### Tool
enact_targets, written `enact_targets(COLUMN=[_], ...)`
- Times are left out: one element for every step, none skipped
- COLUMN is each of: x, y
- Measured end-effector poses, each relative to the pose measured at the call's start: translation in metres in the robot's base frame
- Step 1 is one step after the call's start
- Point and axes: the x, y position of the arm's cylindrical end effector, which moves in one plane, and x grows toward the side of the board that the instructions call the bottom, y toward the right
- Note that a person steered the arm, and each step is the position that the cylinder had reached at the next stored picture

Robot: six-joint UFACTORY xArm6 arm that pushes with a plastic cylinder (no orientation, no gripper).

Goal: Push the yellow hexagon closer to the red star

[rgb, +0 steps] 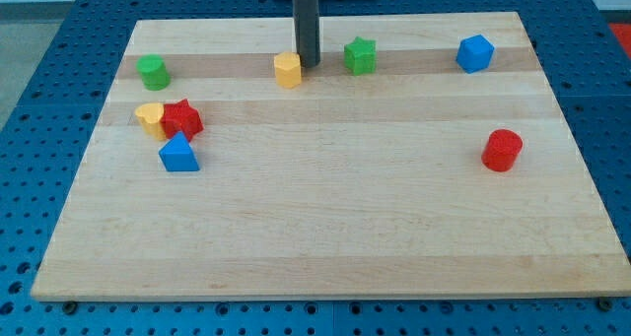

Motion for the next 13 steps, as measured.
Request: enact_targets(x=[0.002,0.002,0.006,0.013,0.027,0.039,0.005,-0.008,0.052,0.066,0.064,0.038,0.021], y=[-0.018,-0.039,-0.061,-0.083,-0.107,-0.113,-0.071,0.000,0.020,0.020,0.020,0.019,0.000])
